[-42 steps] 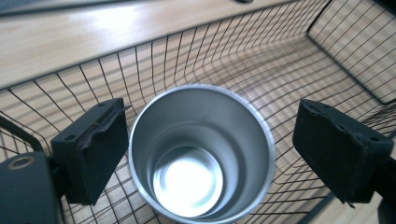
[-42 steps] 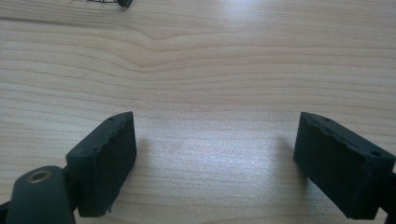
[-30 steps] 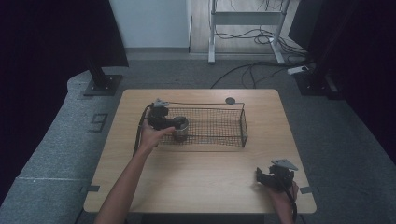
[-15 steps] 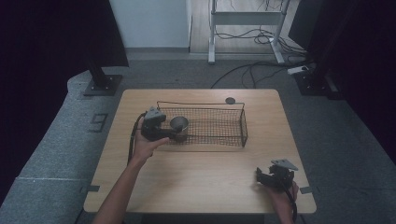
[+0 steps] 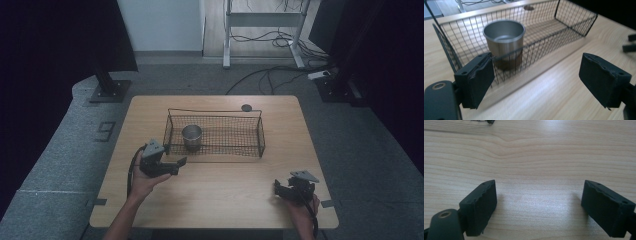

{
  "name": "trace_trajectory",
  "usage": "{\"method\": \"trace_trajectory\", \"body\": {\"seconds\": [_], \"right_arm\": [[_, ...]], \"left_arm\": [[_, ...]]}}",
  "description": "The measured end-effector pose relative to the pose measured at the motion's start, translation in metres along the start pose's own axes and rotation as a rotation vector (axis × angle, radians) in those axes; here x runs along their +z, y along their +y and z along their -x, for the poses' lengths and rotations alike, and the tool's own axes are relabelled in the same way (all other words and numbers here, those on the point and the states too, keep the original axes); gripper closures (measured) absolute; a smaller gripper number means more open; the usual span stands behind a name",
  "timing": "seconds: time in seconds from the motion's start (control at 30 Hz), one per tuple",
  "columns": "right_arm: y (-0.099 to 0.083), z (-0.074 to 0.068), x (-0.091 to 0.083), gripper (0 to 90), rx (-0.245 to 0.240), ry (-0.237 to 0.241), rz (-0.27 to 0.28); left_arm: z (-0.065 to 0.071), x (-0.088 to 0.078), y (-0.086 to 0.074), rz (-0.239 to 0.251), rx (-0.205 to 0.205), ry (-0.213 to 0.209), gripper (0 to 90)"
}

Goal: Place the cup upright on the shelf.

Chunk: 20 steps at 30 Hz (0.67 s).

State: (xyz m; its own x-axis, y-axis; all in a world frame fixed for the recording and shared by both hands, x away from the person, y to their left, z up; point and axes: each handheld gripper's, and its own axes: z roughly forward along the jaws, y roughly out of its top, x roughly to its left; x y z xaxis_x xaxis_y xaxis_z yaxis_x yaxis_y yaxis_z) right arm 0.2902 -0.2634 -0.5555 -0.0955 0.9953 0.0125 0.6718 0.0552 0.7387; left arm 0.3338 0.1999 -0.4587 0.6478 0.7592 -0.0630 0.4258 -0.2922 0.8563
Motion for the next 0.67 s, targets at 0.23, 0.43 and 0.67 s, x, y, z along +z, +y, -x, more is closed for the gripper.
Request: {"method": "trace_trajectory", "body": {"seconds": [0.23, 0.43, 0.67], "right_arm": [[0.0, 0.0, 0.0, 12.9, -0.001, 0.0, 0.001], [0.0, 0.0, 0.0, 12.9, -0.001, -0.001, 0.001], [0.0, 0.0, 0.0, 13.0, 0.0, -0.001, 0.0]], "left_arm": [[0.011, -0.004, -0.032, -0.046, 0.015, -0.012, 12.9], [0.011, -0.001, -0.042, -0.062, 0.005, -0.011, 13.4], [0.012, 0.003, -0.048, -0.079, -0.005, -0.024, 13.6]]}}
